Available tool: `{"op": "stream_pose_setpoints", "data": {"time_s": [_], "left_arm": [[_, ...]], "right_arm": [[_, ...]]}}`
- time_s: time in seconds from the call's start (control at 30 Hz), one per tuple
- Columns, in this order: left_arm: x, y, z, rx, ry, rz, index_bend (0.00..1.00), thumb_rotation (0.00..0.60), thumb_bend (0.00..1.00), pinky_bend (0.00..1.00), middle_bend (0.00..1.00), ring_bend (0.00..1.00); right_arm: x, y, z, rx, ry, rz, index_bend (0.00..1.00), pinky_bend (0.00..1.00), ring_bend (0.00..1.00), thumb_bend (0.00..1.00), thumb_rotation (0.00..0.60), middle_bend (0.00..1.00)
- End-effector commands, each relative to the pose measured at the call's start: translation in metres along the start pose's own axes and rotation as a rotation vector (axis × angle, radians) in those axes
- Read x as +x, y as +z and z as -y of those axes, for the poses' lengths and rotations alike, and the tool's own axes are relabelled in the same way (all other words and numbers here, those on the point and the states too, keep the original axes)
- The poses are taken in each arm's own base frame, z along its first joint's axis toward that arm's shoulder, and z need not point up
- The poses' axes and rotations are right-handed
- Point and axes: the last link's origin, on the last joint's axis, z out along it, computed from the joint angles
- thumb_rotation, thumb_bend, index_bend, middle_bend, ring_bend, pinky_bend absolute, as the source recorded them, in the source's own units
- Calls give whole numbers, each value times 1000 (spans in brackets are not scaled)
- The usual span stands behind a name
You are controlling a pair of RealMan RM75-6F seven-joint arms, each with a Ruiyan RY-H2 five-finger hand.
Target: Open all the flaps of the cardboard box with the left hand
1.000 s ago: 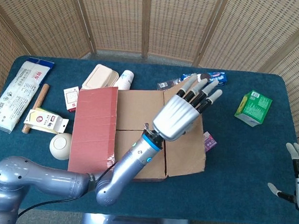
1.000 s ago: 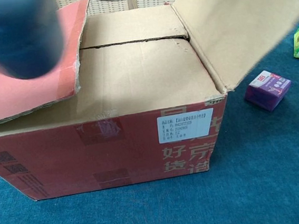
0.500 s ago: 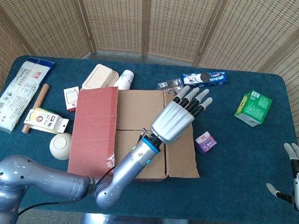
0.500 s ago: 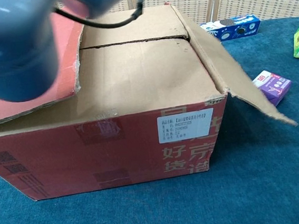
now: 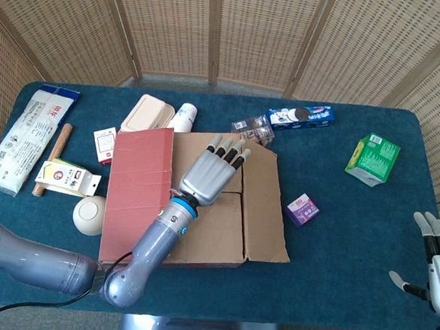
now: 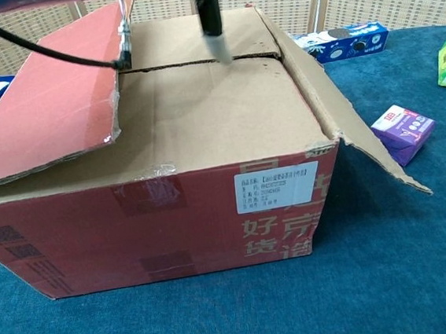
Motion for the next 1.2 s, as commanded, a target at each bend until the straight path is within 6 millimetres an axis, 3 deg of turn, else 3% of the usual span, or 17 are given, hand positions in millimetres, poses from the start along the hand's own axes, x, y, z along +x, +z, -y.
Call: {"op": "stream_pose_setpoints", "data": {"time_s": [0.03, 0.73, 1.2], "left_arm": [[-5, -4, 2, 16, 51, 42, 0, 600, 83, 69, 0, 0], [-6, -31, 58, 168, 205, 121, 0, 600, 84, 59, 0, 0], [21, -80, 125, 307, 215, 87, 0, 600, 84, 55, 0, 0]], "right_arm": [[1, 0, -1, -2, 2, -2, 0, 0, 0, 0, 600, 0], [1, -1, 1, 6, 14, 2, 0, 0, 0, 0, 600, 0], [3, -3, 4, 23, 28, 5, 0, 0, 0, 0, 600, 0]]}}
